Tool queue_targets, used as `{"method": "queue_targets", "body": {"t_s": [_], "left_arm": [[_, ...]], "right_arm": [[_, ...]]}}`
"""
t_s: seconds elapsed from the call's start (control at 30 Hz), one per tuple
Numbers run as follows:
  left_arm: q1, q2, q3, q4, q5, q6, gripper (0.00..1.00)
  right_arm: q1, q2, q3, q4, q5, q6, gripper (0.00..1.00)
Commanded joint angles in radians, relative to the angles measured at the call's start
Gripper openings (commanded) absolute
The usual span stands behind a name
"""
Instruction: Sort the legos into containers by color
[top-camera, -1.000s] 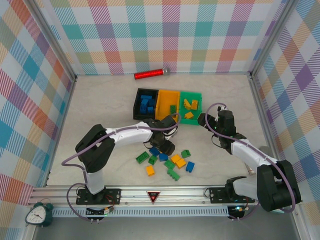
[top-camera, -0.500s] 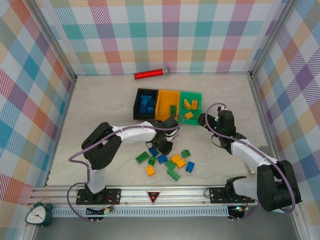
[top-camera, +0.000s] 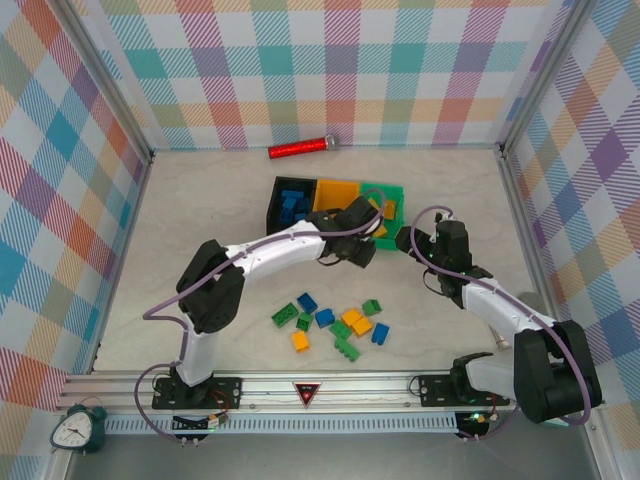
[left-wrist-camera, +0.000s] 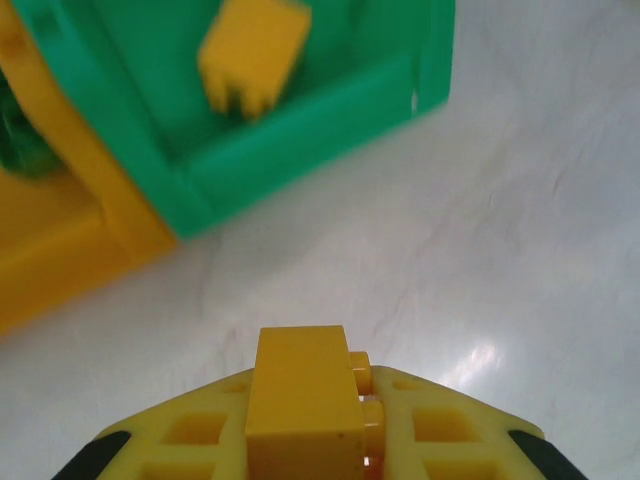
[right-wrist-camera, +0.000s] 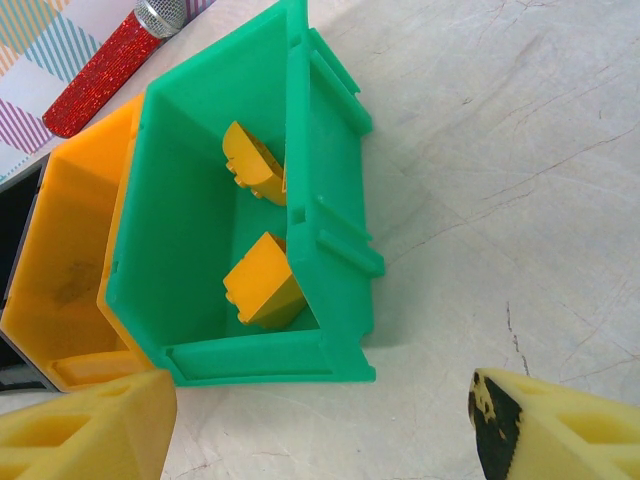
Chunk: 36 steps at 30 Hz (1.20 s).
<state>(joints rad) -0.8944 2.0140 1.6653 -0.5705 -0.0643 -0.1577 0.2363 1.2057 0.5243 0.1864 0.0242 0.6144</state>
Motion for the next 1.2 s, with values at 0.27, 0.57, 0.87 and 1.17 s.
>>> {"method": "queue_targets", "body": {"t_s": [0.27, 0.57, 0.87, 1.17], "left_arm": [[0.059, 0.225, 0.311, 0.028, -0.088, -0.029, 0.12], [0.109, 0.283, 0.377, 0.079, -0.032, -0.118, 0.52], [0.107, 0.068, 0.118, 0.236, 0.006, -0.118, 0.68], [0.107, -0.200, -0.220, 0.350, 0.067, -0.119, 0.69]], "right_arm": [[-0.003, -0.005, -0.012, 0.027, -0.015, 0.018, 0.77], [-0.003, -0.002, -0.011, 0.030, -0.018, 0.020, 0.77], [-0.003, 0.008, -0.010, 0.034, -0.021, 0.022, 0.77], [-0.003, 0.029, -0.008, 0.043, -0.028, 0.025, 0.77]]}}
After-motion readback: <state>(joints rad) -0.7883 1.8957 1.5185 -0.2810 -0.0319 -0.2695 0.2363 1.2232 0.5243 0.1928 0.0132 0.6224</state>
